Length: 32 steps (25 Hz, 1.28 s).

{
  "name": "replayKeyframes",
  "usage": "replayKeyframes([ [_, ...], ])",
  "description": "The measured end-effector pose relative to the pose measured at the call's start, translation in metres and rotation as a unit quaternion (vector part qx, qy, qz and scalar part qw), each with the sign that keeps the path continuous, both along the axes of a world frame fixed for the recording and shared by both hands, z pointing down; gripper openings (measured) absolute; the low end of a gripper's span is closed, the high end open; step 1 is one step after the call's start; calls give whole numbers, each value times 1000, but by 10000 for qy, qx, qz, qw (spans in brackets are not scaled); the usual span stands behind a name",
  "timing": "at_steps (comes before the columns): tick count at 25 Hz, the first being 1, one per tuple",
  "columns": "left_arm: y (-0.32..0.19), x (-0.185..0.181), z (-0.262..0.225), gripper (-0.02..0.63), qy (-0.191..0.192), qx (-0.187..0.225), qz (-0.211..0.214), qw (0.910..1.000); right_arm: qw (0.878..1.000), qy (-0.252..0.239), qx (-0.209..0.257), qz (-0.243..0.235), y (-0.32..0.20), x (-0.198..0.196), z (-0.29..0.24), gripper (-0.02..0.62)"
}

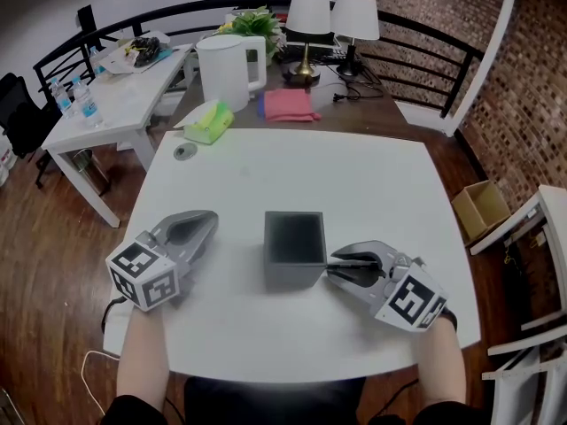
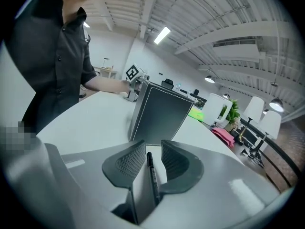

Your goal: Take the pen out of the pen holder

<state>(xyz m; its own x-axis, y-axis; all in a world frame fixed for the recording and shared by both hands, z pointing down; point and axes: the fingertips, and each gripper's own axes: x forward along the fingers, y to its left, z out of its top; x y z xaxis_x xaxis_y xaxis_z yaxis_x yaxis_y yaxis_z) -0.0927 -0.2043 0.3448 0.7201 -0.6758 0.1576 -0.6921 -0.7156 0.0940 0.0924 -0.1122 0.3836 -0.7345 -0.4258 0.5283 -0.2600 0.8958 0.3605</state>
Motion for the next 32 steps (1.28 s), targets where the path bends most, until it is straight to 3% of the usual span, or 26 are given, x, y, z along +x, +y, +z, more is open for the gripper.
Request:
replayKeyframes([
  [3,-1,0,1,5,-3,11,1,10000,9996,-247,151,11,0,2,-10,115],
  [5,0,1,0,5,4,-9,-8,10000,9946,-1021,117,115,4,3,-31,109],
  [8,0,0,1,5,-5,13,1,10000,9761,-2114,-326,382,20,9,-59,80],
  [11,0,0,1,5,-14,27,7,10000,9609,-2668,-706,214,41,10,-72,60],
  [23,0,-1,0,5,-7,31,-17,10000,9439,-2706,-1621,-977,85,-54,-53,14],
  [32,9,15,-1,5,-5,13,227,9997,9401,-2703,-1663,-1249,94,-78,-54,12],
])
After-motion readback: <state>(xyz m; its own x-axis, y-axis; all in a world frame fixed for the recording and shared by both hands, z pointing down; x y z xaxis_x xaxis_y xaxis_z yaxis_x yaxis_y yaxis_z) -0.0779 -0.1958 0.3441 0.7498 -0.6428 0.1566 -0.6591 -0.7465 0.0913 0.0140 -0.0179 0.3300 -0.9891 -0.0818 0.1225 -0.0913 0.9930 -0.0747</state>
